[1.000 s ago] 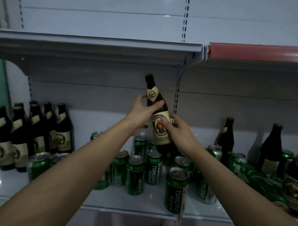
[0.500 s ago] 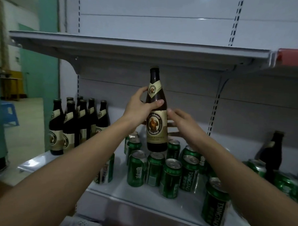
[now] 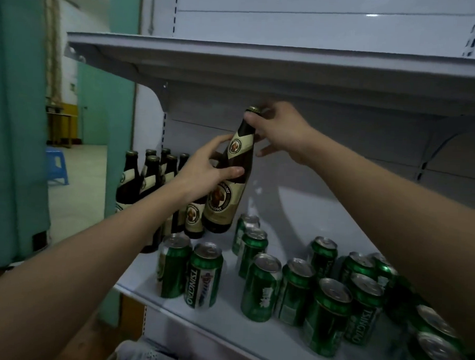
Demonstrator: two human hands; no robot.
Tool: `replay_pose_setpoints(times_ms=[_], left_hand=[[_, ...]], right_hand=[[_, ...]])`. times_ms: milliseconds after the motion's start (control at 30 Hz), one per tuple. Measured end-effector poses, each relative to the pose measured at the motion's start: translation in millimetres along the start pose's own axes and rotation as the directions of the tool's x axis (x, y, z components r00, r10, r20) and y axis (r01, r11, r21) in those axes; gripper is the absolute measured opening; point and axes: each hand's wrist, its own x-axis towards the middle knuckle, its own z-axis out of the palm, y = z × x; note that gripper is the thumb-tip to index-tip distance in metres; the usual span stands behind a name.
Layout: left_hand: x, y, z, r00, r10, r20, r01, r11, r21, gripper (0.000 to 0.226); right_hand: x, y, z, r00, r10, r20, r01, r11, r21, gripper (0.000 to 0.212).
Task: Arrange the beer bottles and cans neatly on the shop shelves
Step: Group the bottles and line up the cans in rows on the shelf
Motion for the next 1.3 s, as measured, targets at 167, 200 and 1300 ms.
replay_pose_setpoints(times_ms=[167, 200, 1300], left_hand=[[7, -41, -15, 0.993, -0.112, -0.021, 0.114, 0.991, 0.077, 0.057], [9, -49, -17, 0.992, -0.120, -0.038, 0.123, 0.987, 0.107, 0.056], [18, -152, -9, 0.941, -0.207, -0.270, 0.331, 0.737, 0.589, 0.036]], right_hand=[[35, 18, 50, 0.998, 0.060, -0.014, -0.060, 0.998, -0.031, 0.028], [41, 23, 61, 0.997, 0.070, -0.015, -0.070, 0.997, -0.041, 0.025], [94, 97, 177, 0.965, 0.212, 0.152, -0.168, 0.951, -0.258, 0.028]])
